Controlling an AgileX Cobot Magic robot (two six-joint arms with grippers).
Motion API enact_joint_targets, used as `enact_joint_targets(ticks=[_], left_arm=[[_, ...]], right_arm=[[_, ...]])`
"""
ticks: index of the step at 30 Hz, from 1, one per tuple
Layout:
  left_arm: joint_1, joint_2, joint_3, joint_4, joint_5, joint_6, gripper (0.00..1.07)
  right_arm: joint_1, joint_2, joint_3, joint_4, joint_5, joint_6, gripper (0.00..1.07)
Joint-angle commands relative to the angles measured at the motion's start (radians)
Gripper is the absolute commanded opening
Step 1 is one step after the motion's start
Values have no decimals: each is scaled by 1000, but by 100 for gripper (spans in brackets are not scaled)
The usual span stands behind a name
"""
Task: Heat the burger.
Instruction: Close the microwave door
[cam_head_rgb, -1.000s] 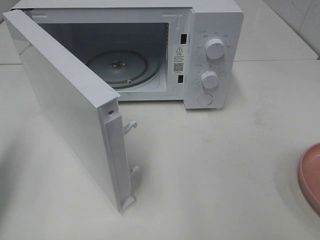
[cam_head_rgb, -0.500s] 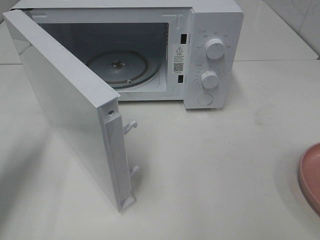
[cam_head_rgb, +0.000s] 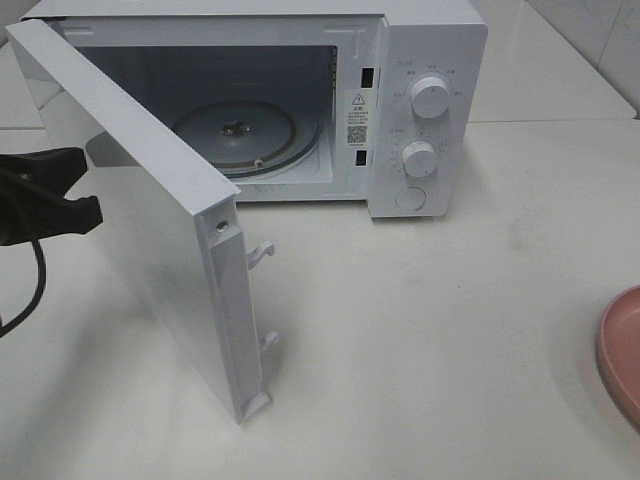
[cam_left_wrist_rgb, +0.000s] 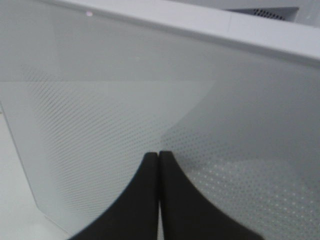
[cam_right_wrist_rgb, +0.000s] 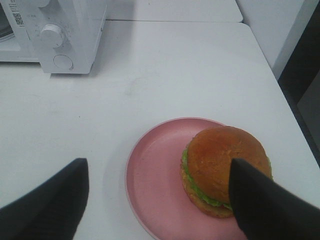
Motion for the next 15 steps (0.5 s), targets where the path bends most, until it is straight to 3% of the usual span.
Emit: enact_joint_targets(ticks=[1, 3, 5, 8, 10, 15], left_arm=[[-54, 19, -26, -72, -14, 35, 0], [-94, 42, -47, -108, -9, 52, 0], [-174, 91, -97, -201, -6, 87, 0], [-192, 102, -112, -218, -5, 97, 0], [-255, 151, -172, -312, -4, 129, 0], [-304, 194, -252, -392, 23, 187, 0]], right_arm=[[-7, -29, 2, 3, -4, -7, 75], [-7, -29, 2, 2, -4, -8, 75], [-7, -29, 2, 2, -4, -8, 75], [-7, -29, 2, 2, -4, -8, 75], [-7, -29, 2, 2, -4, -8, 75], [-7, -29, 2, 2, -4, -8, 75]])
